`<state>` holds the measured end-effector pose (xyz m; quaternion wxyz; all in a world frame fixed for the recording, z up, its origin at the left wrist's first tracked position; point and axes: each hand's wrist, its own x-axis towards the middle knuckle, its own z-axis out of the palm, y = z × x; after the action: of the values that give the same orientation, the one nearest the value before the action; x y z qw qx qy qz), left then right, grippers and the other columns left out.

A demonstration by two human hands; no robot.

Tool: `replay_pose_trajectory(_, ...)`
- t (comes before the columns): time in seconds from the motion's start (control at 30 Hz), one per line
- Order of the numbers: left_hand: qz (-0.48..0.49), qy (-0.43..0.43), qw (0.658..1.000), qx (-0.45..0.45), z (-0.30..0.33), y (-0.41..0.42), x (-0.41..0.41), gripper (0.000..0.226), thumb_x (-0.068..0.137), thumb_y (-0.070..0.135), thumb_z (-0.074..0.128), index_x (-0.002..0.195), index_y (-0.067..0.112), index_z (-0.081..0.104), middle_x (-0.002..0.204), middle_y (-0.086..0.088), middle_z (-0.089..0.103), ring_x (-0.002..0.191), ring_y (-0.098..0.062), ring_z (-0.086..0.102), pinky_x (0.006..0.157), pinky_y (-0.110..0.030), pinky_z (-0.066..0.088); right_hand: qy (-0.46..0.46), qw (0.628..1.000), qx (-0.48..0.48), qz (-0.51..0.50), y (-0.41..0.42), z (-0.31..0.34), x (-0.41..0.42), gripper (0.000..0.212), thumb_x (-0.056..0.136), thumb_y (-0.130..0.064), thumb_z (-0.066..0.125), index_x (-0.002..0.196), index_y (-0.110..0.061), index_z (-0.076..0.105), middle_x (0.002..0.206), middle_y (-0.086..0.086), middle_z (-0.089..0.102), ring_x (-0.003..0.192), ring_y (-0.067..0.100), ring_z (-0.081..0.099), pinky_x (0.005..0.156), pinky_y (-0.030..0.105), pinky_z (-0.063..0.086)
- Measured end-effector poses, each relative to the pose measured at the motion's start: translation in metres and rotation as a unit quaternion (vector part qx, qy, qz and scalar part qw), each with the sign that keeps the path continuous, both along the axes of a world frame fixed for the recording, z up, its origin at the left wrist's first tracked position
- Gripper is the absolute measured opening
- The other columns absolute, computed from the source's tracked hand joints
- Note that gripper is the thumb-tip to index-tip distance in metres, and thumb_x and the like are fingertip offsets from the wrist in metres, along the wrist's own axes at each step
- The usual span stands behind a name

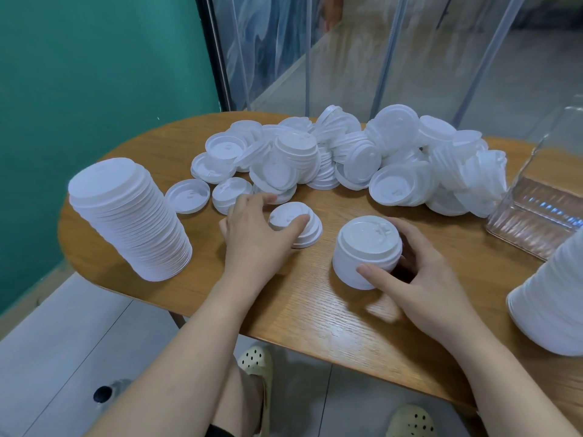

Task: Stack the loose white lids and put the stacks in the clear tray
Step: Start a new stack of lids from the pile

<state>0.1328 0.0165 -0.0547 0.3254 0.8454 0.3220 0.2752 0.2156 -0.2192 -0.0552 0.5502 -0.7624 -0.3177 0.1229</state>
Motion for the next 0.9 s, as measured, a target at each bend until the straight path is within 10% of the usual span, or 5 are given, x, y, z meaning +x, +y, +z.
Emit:
replay_pose_trajectory(0.4,0.020,0.120,0.993,-0.003,0.001,0.002,0.004,0.074,0.078,0.080,0.063,0.127,0.024,0.063,0.133,0.003,0.048,0.136,-0.020,0.038,0.112,-0.040,0.022,-0.008,1.000,-0.003,-0.001,0.001,-0.001,0.001,0.077,0.066,-0.058,0.082,0.137,-0.048,0.052,0.135,-0.022,0.062,0.129,-0.001,0.056,0.103,0.022,0.044)
replay_pose_trajectory(0.7,-0.122,-0.114,0.980,-0.104,0.031,-0.037,-0.009,0.046,0.071,0.051,0.089,0.109,0.033,0.071,0.103,0.019,0.071,0.102,0.003,0.063,0.085,-0.012,0.046,-0.001,1.000,0.001,-0.002,0.000,0.000,-0.001,0.071,0.073,-0.045,0.087,0.135,-0.048,0.054,0.133,-0.019,0.063,0.126,0.000,0.058,0.100,0.022,0.047)
replay_pose_trajectory(0.9,-0.174,-0.067,0.982,-0.039,0.025,-0.061,-0.005,0.058,0.057,0.076,0.076,0.108,0.051,0.066,0.106,0.030,0.062,0.120,-0.008,0.052,0.104,-0.031,0.044,-0.002,1.000,0.015,0.000,0.000,0.002,-0.002,0.071,0.077,-0.028,0.088,0.138,-0.045,0.055,0.130,-0.016,0.067,0.119,0.001,0.064,0.096,0.021,0.053)
